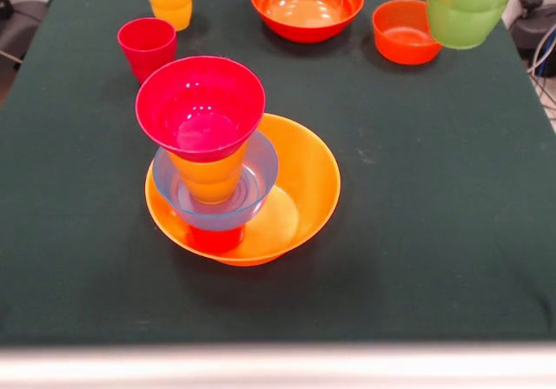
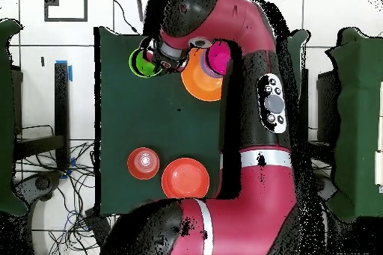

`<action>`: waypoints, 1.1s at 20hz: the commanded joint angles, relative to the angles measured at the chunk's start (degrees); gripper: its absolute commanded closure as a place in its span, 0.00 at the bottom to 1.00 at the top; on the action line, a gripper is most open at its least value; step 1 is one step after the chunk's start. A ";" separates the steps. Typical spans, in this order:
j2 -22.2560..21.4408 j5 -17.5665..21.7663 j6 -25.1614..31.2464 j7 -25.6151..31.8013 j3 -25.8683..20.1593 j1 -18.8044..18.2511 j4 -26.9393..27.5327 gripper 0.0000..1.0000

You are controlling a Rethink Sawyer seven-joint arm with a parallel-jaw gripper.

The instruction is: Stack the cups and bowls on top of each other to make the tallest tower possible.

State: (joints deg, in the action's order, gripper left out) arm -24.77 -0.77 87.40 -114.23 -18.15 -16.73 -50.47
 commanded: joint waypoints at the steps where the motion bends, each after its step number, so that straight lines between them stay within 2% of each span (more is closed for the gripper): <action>1: -6.19 5.85 -13.03 -2.26 3.73 1.88 -8.44 1.00; 5: -5.78 6.19 -14.77 -2.29 3.95 2.57 -9.07 1.00; 17: -2.47 5.51 -6.61 -0.65 4.09 3.08 0.99 1.00; 22: 0.25 5.85 -1.04 2.00 2.83 1.76 7.71 1.00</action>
State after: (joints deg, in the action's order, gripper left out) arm -28.12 1.37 77.91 -114.23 -14.12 -14.50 -48.91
